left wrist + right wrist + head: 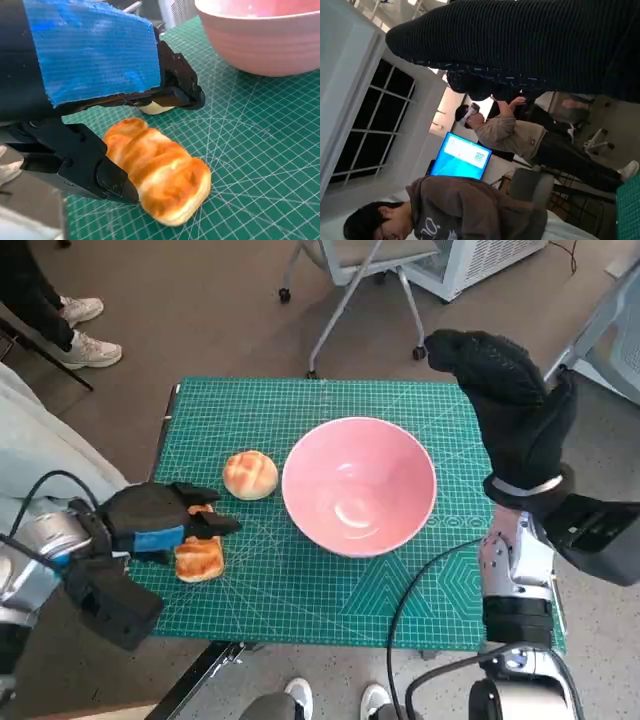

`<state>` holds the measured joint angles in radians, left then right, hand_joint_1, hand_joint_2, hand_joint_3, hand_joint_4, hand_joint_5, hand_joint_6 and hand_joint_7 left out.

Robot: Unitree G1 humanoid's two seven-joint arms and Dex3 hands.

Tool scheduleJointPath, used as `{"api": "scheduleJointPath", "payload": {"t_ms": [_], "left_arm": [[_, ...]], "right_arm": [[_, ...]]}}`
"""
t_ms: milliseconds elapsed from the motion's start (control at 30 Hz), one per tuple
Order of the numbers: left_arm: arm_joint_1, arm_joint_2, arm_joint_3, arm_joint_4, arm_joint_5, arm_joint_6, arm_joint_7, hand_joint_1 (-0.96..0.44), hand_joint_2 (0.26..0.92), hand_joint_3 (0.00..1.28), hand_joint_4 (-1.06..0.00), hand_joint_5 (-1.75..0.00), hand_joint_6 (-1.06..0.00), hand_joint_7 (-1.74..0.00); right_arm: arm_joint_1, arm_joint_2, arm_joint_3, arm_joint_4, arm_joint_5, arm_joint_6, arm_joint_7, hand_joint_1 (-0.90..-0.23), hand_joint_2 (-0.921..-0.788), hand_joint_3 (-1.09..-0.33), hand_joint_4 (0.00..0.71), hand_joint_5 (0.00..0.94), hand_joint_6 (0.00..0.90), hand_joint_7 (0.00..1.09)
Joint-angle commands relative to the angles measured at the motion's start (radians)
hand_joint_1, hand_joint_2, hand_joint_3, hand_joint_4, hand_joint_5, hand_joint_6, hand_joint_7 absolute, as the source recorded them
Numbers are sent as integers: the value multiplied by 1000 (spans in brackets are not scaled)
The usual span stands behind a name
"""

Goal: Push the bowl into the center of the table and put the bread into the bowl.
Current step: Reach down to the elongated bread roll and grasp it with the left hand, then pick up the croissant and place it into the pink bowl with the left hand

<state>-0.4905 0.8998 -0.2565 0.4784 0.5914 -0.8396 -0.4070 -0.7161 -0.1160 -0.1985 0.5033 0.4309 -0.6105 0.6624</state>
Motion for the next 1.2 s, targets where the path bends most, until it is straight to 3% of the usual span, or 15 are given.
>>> {"api": "scheduleJointPath", "payload": {"t_ms": [33, 167, 300, 333, 367, 467, 533, 633, 1200], "left_arm": [[-11, -24, -31, 65, 6, -51, 25, -60, 795, 21, -523, -25, -570, -28], [-15, -42, -46, 109, -5, -77, 30, -34, 828, 25, -580, -25, -621, -35], [-24, -60, -60, 148, -6, -94, 32, 9, 891, 24, -761, -31, -808, -59], [-26, -62, -63, 155, -5, -98, 33, 9, 891, 24, -761, -31, -808, -59], [-29, -64, -68, 161, 0, -102, 34, -169, 906, 88, -854, -40, -702, -671], [-37, -65, -79, 172, 15, -113, 41, -54, 916, 93, -711, -799, -644, -1035], [-42, -62, -85, 172, 26, -115, 46, -27, 918, 78, -694, -989, -650, -1075], [-45, -54, -90, 165, 42, -110, 57, -8, 920, 54, -696, -1125, -676, -1066], [-37, -33, -76, 139, 44, -92, 81, 1, 920, 34, -679, -1153, -719, -1088]], "right_arm": [[32, -5, -5, 3, 8, 12, 8, -665, -921, -756, 151, 8, -1, 490], [34, -5, -5, 3, 9, 13, 9, -672, -921, -754, 152, 8, -1, 492], [34, -6, -7, 4, 12, 16, 12, -674, -921, -752, 153, 7, -1, 493], [34, -7, -7, 3, 13, 17, 12, -674, -921, -752, 153, 7, -1, 493], [34, -7, -7, 2, 14, 17, 12, -675, -921, -751, 153, 7, -1, 493], [36, -8, -7, 1, 13, 15, 11, -678, -921, -750, 154, 7, -1, 494], [37, -7, -7, 1, 12, 13, 11, -679, -921, -750, 154, 7, -1, 494], [37, -8, -8, 1, 11, 11, 11, -680, -921, -750, 155, 7, -1, 495], [35, -2, -17, 14, 16, 13, 19, -681, -921, -747, 157, 6, -1, 497]]}}
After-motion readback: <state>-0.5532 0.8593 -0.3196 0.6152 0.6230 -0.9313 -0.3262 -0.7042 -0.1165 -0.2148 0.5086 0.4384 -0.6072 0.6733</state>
